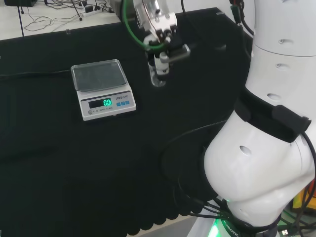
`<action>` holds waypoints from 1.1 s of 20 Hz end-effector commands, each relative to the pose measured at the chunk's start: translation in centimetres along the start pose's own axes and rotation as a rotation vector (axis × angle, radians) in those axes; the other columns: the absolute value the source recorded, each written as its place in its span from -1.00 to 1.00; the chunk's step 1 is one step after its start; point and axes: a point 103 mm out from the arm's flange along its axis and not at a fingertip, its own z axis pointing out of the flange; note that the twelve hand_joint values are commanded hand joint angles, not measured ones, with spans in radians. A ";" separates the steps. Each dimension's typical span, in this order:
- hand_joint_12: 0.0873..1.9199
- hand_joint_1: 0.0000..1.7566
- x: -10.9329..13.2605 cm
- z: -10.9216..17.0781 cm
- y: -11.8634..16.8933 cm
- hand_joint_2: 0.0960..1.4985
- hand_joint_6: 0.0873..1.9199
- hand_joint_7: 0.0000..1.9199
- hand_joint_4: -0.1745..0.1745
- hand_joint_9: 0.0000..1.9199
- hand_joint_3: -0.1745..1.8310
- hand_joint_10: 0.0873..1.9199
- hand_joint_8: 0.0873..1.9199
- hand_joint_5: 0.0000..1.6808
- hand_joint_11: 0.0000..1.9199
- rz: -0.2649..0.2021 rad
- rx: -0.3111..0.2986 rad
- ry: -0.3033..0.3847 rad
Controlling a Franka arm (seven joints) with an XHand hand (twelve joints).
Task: Put the beaker on the electronic balance.
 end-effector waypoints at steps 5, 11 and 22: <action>0.40 0.70 0.7 -4.2 -1.4 0.49 0.27 -0.28 -1.00 0.14 -0.83 0.12 0.23 -0.05 -0.22 -0.028 -0.007 -0.050; 0.39 0.70 0.9 -4.5 -0.6 0.49 0.27 -0.28 -1.00 0.14 -0.83 0.12 0.23 -0.04 -0.22 -0.063 -0.035 -0.005; 0.39 0.70 3.2 -4.7 4.5 0.48 0.26 -0.26 -1.00 0.14 -0.83 0.11 0.21 -0.03 -0.21 -0.142 -0.043 0.039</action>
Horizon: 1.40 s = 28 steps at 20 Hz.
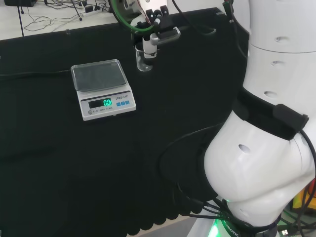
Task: Put the beaker on the electronic balance.
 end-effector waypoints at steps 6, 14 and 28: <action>0.39 0.70 2.9 -0.8 5.8 0.48 0.25 -0.26 -1.00 0.15 -0.83 0.10 0.20 -0.03 -0.21 -0.075 0.010 0.001; 0.38 0.70 4.8 -2.1 8.3 0.48 0.25 -0.25 -1.00 0.15 -0.83 0.10 0.19 -0.03 -0.21 -0.119 0.007 -0.023; 0.38 0.70 4.4 -1.8 10.6 0.47 0.24 -0.25 -1.00 0.16 -0.83 0.09 0.18 -0.02 -0.20 -0.170 0.026 -0.033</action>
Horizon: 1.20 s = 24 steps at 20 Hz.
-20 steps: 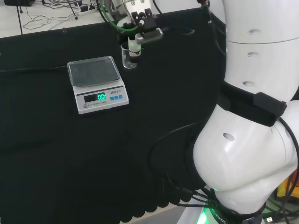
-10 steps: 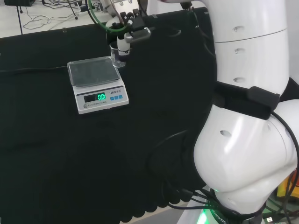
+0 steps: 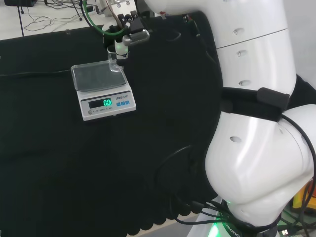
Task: Put the beaker on the electronic balance.
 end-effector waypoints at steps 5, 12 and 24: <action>0.38 0.70 -0.4 1.6 1.7 0.47 0.23 -0.24 -1.00 0.16 -0.83 0.08 0.17 -0.02 -0.20 -0.050 0.048 -0.007; 0.38 0.70 1.7 1.5 3.8 0.47 0.23 -0.24 -1.00 0.16 -0.83 0.08 0.17 -0.02 -0.20 -0.067 0.060 -0.008; 0.36 0.71 0.6 3.1 4.8 0.47 0.23 -0.24 -1.00 0.16 -0.83 0.09 0.17 -0.01 -0.19 -0.096 0.087 0.013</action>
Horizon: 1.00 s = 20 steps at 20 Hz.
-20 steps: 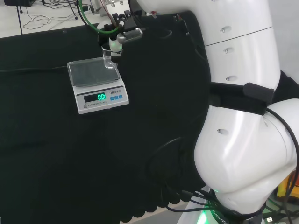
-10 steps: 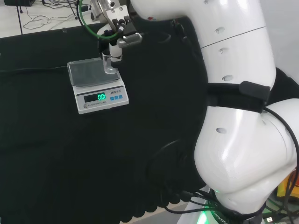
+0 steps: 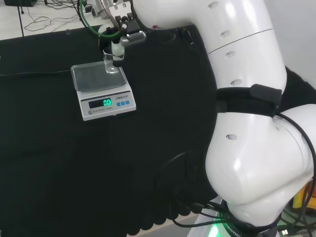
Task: Put the beaker on the electronic balance.
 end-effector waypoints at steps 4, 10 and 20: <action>0.35 0.71 1.5 3.1 2.6 0.47 0.22 -0.24 -1.00 0.16 -0.83 0.10 0.17 -0.01 -0.19 -0.033 0.069 0.027; 0.30 0.71 0.7 3.5 2.4 0.46 0.22 -0.24 -1.00 0.14 -0.83 0.14 0.16 -0.01 -0.16 -0.057 0.058 0.037; 0.29 0.71 0.4 3.6 3.5 0.46 0.21 -0.23 -1.00 0.14 -0.83 0.14 0.16 0.00 -0.15 -0.062 0.086 0.043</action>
